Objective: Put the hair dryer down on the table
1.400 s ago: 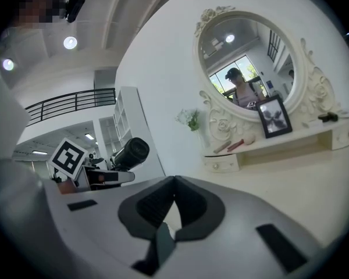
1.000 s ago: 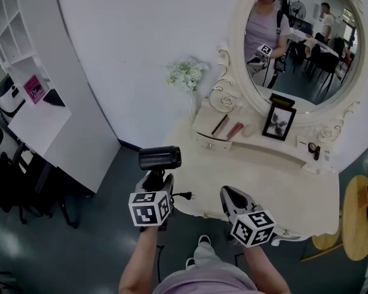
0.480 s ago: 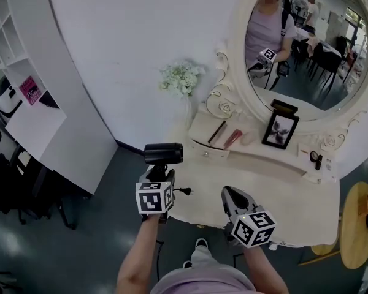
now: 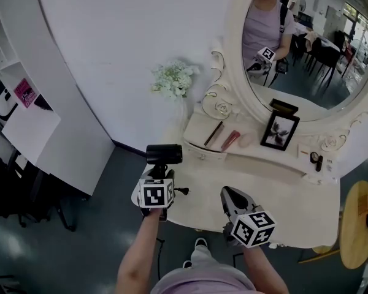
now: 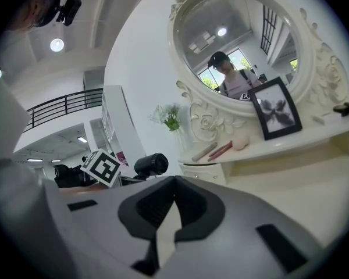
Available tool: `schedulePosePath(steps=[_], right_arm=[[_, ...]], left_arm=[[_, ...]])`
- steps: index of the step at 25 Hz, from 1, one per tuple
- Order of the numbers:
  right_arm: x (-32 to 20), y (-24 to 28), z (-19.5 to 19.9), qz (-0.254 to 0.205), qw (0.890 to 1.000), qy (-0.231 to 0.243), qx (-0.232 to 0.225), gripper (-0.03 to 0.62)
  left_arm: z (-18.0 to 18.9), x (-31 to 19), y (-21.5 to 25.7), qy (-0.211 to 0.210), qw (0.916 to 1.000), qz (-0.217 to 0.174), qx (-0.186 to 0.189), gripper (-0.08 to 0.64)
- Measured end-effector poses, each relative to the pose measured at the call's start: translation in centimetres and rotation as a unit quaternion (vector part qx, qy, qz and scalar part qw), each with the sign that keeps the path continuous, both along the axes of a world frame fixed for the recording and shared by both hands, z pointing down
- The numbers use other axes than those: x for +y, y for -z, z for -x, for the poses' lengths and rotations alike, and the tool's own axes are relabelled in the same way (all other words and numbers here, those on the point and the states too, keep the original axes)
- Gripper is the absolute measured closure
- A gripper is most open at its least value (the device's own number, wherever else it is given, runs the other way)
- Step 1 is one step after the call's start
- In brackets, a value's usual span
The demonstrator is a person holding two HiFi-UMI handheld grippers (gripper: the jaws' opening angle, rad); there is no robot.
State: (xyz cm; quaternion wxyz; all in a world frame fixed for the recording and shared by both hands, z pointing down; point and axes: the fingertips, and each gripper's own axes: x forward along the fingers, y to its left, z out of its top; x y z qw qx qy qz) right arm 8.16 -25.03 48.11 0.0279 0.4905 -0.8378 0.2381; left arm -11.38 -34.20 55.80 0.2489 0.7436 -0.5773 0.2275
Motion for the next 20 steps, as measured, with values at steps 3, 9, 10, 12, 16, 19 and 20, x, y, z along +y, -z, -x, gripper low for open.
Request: schedulePosePath(steps=[3,9,10,12,16,19,20], right_arm=[[-0.3,-0.1,0.1,0.001,1.000,0.000,0.000,0.591],[-0.6,-0.2,0.0,0.003,1.000,-0.001,0.001,0.591],[-0.6,-0.1,0.1,0.004,1.000,-0.001,0.002,0.591],[-0.6,-0.1,0.1,0.004,1.000,-0.001,0.002,0.591],[-0.7,-0.2,0.2,0.005,1.000,-0.003,0.003,0.591],[-0.5,-0.3,0.4,0.008,1.000,-0.003,0.003,0.591],[-0.5,-0.3,0.5,0.008,1.000,-0.003,0.003,0.591]], left_arm=[[0.1,-0.5,-0.8,-0.002,0.9999,0.012,-0.008,0.353],[0.0,-0.9,-2.1,-0.008,0.9994,0.030,-0.015,0.352],[0.0,-0.9,-2.3,-0.008,0.9993,0.033,-0.016,0.353],[0.2,-0.9,-2.5,-0.005,0.9992,0.036,-0.014,0.352],[0.2,-1.1,-2.8,-0.006,0.9991,0.042,-0.008,0.353],[0.1,-1.2,-3.2,-0.006,0.9985,0.054,-0.004,0.353],[0.1,-1.3,-3.5,-0.006,0.9983,0.058,-0.002,0.352]])
